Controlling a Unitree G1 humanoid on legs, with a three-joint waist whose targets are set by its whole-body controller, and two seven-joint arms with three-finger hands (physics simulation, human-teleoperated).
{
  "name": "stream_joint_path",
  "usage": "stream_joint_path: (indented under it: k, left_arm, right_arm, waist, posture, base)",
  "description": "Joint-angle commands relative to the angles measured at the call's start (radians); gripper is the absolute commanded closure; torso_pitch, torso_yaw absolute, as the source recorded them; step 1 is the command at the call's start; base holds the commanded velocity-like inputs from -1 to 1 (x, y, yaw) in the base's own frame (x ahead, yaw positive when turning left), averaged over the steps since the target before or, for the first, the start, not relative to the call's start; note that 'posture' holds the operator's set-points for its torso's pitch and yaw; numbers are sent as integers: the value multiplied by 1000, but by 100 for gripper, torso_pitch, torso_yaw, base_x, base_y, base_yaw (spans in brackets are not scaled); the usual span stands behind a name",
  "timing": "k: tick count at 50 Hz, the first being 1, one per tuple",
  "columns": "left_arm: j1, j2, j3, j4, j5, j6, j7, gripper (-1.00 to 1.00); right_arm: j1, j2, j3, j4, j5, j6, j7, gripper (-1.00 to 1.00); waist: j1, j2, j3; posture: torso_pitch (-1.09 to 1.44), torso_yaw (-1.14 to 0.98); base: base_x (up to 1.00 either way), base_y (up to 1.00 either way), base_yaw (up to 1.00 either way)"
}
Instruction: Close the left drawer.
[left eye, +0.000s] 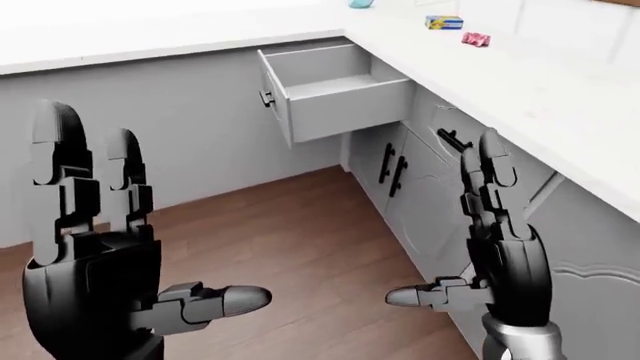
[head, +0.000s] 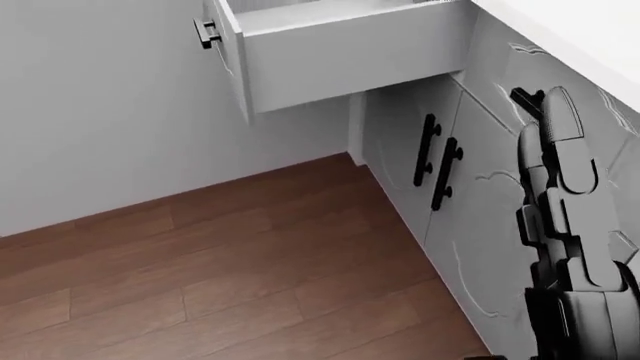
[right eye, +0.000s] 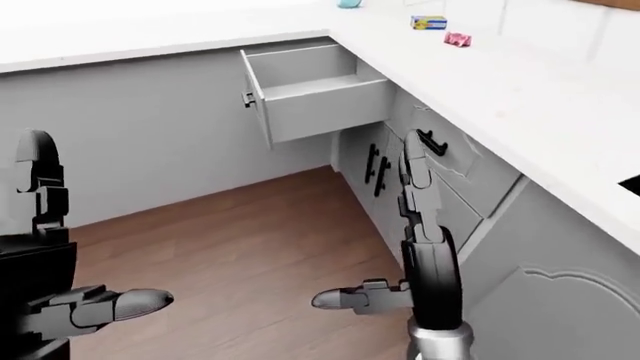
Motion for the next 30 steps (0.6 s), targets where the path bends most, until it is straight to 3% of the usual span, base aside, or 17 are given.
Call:
stream_joint_path:
  k: [1, 2, 3, 5, 9, 11, 13, 14, 15, 18, 22, 24, 26, 27, 28, 30]
  left_arm:
    - [-5, 9, 11, -31, 0, -18, 0, -100]
    - [-4, 9, 11, -31, 0, -18, 0, -100]
    - [-4, 9, 10, -31, 0, -19, 0, -100]
    - [-5, 10, 11, -31, 1, -19, 0, -100]
    - [-1, 10, 9, -31, 0, -23, -1, -100]
    - [0, 9, 10, -31, -1, -24, -2, -100]
    - [0, 9, 11, -31, -2, -24, -3, -100]
    - [0, 9, 11, -31, -2, -23, -3, -100]
    - [0, 9, 11, -31, -2, -24, -4, -100]
    - [0, 8, 13, -31, -3, -24, -5, -100]
    - [0, 7, 14, -31, -5, -24, -5, -100]
    - [1, 7, 15, -31, -4, -25, -5, -100]
    - [-1, 7, 15, -31, -4, -23, -5, -100]
    - [-1, 6, 15, -31, -3, -22, -5, -100]
    - [-1, 6, 14, -31, -2, -23, -5, -100]
    - [-1, 6, 14, -31, -1, -22, -5, -100]
  right_arm:
    - [-6, 4, 5, -31, 1, -17, -4, -100]
    - [-6, 4, 4, -31, 1, -17, -4, -100]
    - [-6, 4, 4, -32, 2, -16, -4, -100]
    - [-6, 3, 5, -31, 1, -16, -3, -100]
    - [-4, 3, 5, -29, -1, -19, -3, -100]
    - [-4, 3, 5, -28, -1, -19, -3, -100]
    - [-4, 3, 6, -28, 0, -19, -4, -100]
    - [-4, 3, 5, -26, -1, -20, -4, -100]
    - [-4, 3, 7, -26, -2, -21, -4, -100]
    - [-5, 3, 6, -24, -1, -21, -5, -100]
    - [-4, 3, 9, -22, -4, -23, -5, -100]
    - [-4, 3, 9, -22, -3, -23, -6, -100]
    - [-4, 3, 8, -22, -2, -24, -6, -100]
    - [-5, 2, 8, -22, -2, -24, -6, -100]
    - [-5, 2, 8, -23, -2, -23, -6, -100]
    - [-5, 2, 8, -22, -1, -23, -5, -100]
  waist:
    - [-8, -4, -5]
    - [-5, -14, 4]
    - [-14, -10, 2]
    - [-15, 4, -2]
    - [-21, 42, 12]
    - [-25, 77, 6]
    - [-21, 129, -7]
    - [-7, 92, -1]
    - [-14, 109, 1]
    - [0, 92, -7]
    - [6, 55, -1]
    - [10, 24, -1]
    - [7, -35, -24]
    - [-8, 4, -12]
    - [-6, -11, -5]
    - [-19, -7, -4]
  posture:
    - [0, 0]
    - [0, 0]
    - [0, 0]
    - [0, 0]
    - [0, 0]
    - [0, 0]
    - [0, 0]
    - [0, 0]
    - [0, 0]
    - [0, 0]
    - [0, 0]
    - [0, 0]
    - [0, 0]
    - [0, 0]
    - [0, 0]
    - [0, 0]
  base:
    - [24, 0, 0]
    - [23, 0, 0]
    - [23, 0, 0]
    - [23, 0, 0]
    - [24, 0, 0]
    - [23, 0, 0]
    - [24, 0, 0]
    - [23, 0, 0]
    - [24, 0, 0]
    - [24, 0, 0]
    - [23, 0, 0]
    - [24, 0, 0]
    - [23, 0, 0]
    - [23, 0, 0]
    - [24, 0, 0]
    - [24, 0, 0]
